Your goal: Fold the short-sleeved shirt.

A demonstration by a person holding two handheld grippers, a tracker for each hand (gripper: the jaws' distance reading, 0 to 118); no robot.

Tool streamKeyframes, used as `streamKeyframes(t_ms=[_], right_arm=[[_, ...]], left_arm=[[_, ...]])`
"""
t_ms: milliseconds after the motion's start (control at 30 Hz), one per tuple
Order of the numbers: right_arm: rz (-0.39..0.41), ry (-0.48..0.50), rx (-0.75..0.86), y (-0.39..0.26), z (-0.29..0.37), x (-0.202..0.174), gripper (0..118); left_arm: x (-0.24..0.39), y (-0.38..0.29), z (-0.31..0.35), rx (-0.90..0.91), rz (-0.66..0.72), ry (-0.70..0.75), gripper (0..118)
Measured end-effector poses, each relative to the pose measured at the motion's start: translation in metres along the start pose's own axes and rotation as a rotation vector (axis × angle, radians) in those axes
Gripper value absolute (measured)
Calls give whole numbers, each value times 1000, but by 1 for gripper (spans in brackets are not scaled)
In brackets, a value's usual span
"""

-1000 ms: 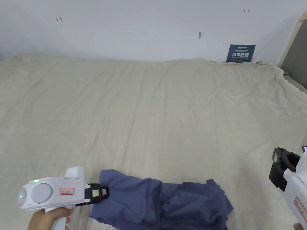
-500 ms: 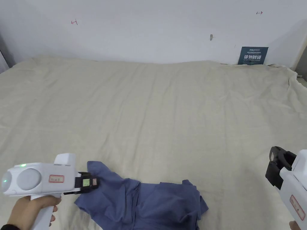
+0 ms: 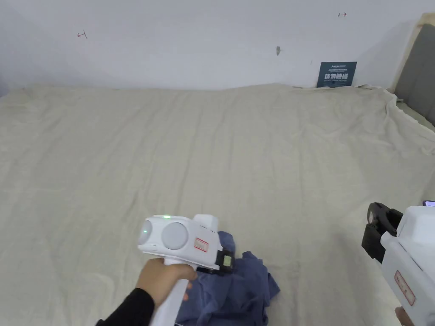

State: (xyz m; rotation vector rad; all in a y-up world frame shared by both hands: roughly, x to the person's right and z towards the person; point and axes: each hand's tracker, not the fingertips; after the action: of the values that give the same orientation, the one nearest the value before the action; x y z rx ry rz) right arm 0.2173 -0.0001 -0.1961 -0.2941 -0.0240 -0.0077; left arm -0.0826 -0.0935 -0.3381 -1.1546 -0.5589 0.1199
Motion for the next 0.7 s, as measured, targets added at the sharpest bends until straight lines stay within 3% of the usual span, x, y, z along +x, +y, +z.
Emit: streamKeyframes(t_ms=[267, 400, 567, 700], right_arm=[[6, -17, -11, -4, 6, 6, 0], [6, -25, -17, -7, 8, 10, 0], [0, -28, -17, -7, 10, 13, 0], [2, -25, -10, -6, 11, 12, 0]], left_arm=[[32, -13, -88, -82, -54, 152, 11], [38, -19, -86, -56, -86, 171, 37], [46, -19, -48, 8, -76, 119, 92], [37, -14, -5, 183, -70, 112, 94]])
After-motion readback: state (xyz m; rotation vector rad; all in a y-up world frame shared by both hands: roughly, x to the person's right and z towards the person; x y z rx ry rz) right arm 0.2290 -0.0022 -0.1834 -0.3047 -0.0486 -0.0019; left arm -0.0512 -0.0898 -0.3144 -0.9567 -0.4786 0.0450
